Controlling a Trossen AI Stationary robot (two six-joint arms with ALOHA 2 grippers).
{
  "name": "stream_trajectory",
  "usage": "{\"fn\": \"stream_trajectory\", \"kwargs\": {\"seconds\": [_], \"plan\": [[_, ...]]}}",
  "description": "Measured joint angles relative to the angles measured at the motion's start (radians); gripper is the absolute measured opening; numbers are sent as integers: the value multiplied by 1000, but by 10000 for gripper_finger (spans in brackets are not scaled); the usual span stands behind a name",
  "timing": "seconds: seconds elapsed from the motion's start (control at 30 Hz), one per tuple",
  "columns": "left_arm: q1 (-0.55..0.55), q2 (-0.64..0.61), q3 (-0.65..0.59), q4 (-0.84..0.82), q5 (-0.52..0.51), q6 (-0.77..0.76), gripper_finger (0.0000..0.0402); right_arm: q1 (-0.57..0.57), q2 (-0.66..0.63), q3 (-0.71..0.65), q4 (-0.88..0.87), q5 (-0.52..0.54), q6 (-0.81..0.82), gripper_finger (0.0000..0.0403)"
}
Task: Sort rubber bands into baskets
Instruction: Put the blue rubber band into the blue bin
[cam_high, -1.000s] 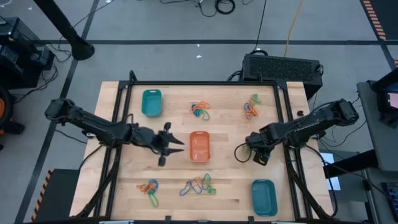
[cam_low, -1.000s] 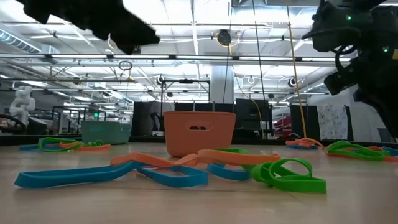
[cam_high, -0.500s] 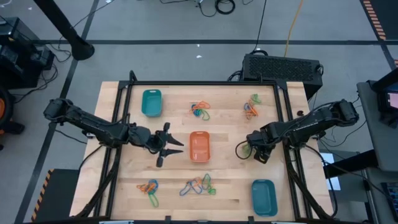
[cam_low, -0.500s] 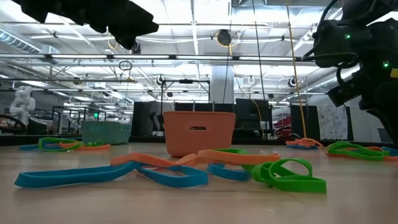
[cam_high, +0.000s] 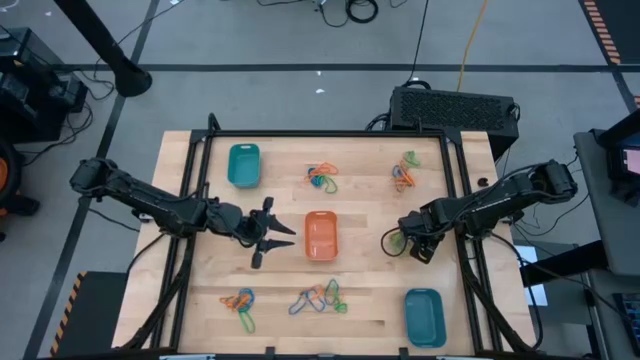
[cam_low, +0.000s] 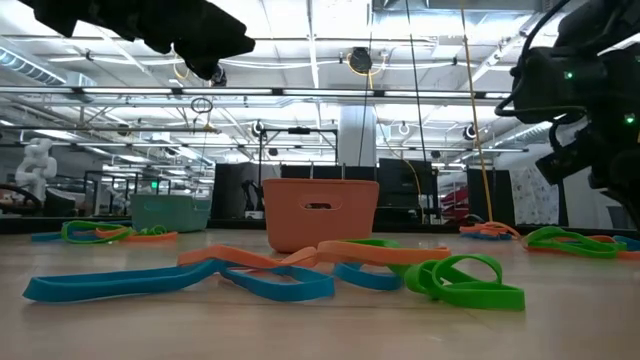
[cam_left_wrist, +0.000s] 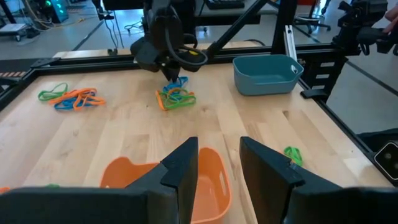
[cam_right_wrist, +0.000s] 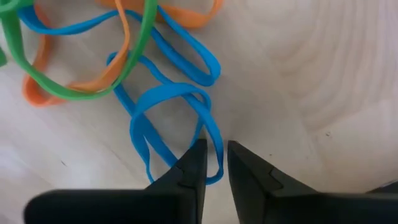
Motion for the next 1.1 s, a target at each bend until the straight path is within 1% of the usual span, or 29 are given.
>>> {"fn": "stream_trajectory", "kwargs": {"seconds": [0.1, 0.17, 0.3, 0.47, 0.63, 0.77, 0.83, 0.97, 1.1], "plan": [[0, 0, 0, 0, 0, 0, 128, 0, 1, 12, -10, 0, -12, 17], [0, 0, 0, 0, 0, 0, 128, 0, 1, 28, -17, 1, -15, 6], [0, 0, 0, 0, 0, 0, 128, 0, 1, 91, -96, 27, -11, 3], [0, 0, 0, 1, 0, 0, 128, 0, 1, 215, -272, 82, 22, 1], [0, 0, 0, 1, -1, 0, 128, 0, 1, 329, -418, 112, 54, 1], [0, 0, 0, 1, -1, 0, 128, 2, 16, 406, -478, 112, 58, 1], [0, 0, 0, 1, -1, 0, 128, 3, 26, 437, -494, 75, 55, 0], [0, 0, 0, 1, -2, 0, 128, 3, 48, 473, -514, -47, 48, 0], [0, 0, 0, 1, -2, 0, 128, 37, 62, 478, -477, -127, 63, 0]]}}
